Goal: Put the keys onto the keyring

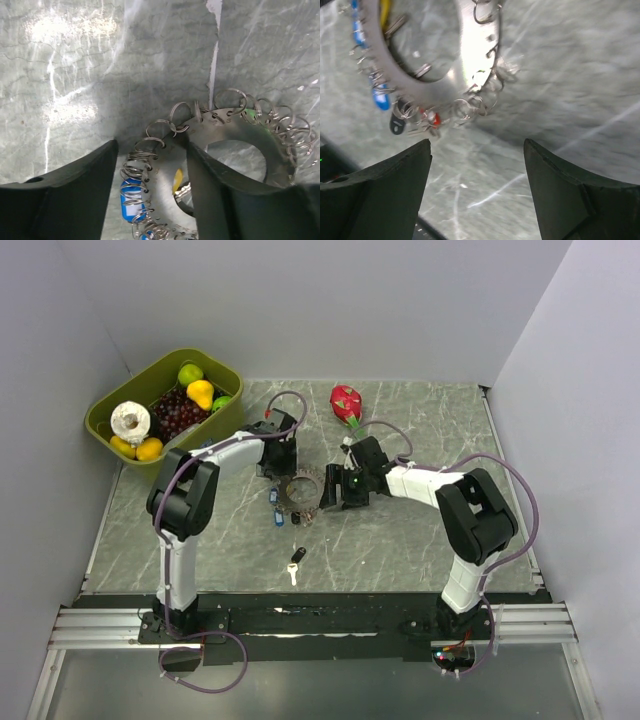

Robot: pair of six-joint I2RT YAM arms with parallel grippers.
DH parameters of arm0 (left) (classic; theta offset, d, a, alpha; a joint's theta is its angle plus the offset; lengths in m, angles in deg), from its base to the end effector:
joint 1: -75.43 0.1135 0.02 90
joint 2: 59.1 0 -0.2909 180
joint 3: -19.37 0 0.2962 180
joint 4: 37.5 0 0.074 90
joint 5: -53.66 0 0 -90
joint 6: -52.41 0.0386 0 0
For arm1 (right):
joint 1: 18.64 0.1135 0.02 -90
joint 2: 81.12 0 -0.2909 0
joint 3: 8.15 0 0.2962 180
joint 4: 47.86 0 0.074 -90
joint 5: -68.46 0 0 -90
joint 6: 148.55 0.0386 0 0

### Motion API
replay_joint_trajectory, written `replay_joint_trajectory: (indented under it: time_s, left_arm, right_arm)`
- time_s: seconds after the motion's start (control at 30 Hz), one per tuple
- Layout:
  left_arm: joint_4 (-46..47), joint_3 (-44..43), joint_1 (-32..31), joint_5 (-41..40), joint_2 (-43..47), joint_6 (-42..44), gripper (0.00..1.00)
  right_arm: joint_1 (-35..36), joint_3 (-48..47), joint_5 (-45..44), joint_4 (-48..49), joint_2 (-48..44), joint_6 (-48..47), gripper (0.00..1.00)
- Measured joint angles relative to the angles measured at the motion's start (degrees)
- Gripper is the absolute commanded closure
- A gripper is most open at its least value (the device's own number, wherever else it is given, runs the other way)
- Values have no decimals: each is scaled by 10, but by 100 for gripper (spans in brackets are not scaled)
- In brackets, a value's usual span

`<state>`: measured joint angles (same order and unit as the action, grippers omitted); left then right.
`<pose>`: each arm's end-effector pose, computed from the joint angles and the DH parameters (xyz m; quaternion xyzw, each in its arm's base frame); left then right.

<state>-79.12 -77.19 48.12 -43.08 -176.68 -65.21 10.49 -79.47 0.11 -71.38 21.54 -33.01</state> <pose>0.4311 -0.2175 0.1653 -0.0165 0.9699 -0.0582 0.2358 0.3425 0.2071 0.1534 -0.0860 0.9341 0.2952 0.1812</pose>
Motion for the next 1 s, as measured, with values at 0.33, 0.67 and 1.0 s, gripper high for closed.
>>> replay_joint_trajectory:
  time_s: [0.33,0.67,1.0]
  left_arm:
    - [47,106,2,50,70,-21,46]
    - [40,209,-88,71,160,-82,42]
    - [12,223,-97,38,234,-91,28]
  right_arm:
    - [1,-27,59,36,38,36,18]
    - [1,-60,60,33,54,31,18]
    - [-2,-52,14,14,13,19,17]
